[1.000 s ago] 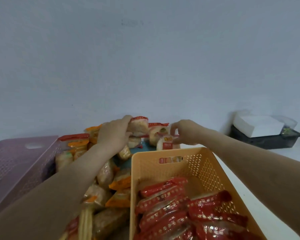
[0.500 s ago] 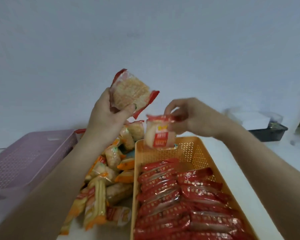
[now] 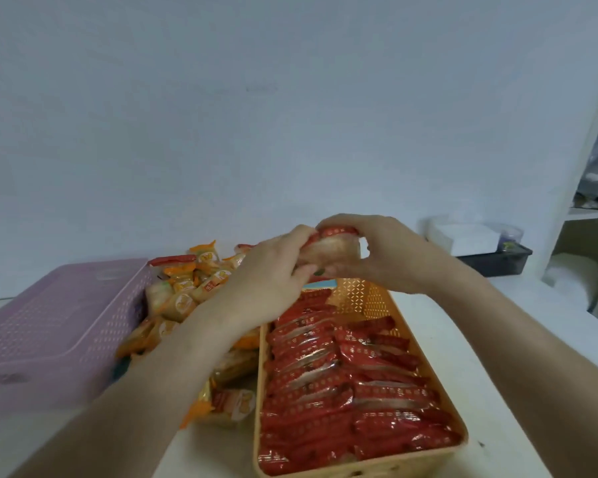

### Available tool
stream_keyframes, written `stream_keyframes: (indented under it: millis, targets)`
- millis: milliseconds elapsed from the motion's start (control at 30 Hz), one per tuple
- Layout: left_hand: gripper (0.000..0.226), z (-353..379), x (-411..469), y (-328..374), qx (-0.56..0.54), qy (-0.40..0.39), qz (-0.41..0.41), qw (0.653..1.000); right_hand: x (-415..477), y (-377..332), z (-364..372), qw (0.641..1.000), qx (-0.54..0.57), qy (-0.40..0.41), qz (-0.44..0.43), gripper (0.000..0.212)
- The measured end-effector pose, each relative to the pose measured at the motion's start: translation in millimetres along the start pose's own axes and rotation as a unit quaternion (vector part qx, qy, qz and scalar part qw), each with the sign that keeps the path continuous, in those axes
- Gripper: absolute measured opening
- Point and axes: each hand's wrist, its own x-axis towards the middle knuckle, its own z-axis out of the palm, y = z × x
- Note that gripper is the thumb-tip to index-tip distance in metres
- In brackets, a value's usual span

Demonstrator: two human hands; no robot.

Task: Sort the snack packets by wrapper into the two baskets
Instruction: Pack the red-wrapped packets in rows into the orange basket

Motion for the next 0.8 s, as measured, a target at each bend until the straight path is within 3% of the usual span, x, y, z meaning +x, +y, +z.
stream_keyframes:
  millis: [100, 200, 267, 434, 634, 801]
  targets:
    - [0.054, 8.1, -2.2, -0.1, -0.036, -0.060, -0.048, 0.996, -7.9, 10.9, -6.4, 0.998, -0.002, 0.045, 0.036, 0.034]
    - [0.069, 16.2, -9.7, -5.5, 0.107, -0.183, -0.022, 0.977, -19.2, 22.4, -10.5, 0.992, 0.097, -0.003, 0.082, 0.022]
    - [0.071, 20.4, -12.8, -6.7, 0.187, -0.220, 0.009, 0.957, -23.1, 22.0, -5.1, 0.991, 0.084, -0.039, 0.095, 0.017]
    - [0.059, 24.0, -10.1, -10.0, 0.186, -0.229, 0.011, 0.956, -29.4, 19.7, 9.7, 0.989, -0.045, -0.080, 0.115, 0.002]
    - [0.046, 27.4, -9.9, -19.2, 0.146, -0.220, 0.027, 0.964, -31.9, 8.6, 20.1, 0.969, -0.208, -0.112, 0.071, 0.009]
    - [0.037, 26.6, -7.3, -17.4, 0.157, -0.257, 0.015, 0.953, -38.2, 11.8, 30.2, 0.951, -0.248, -0.160, 0.090, 0.020]
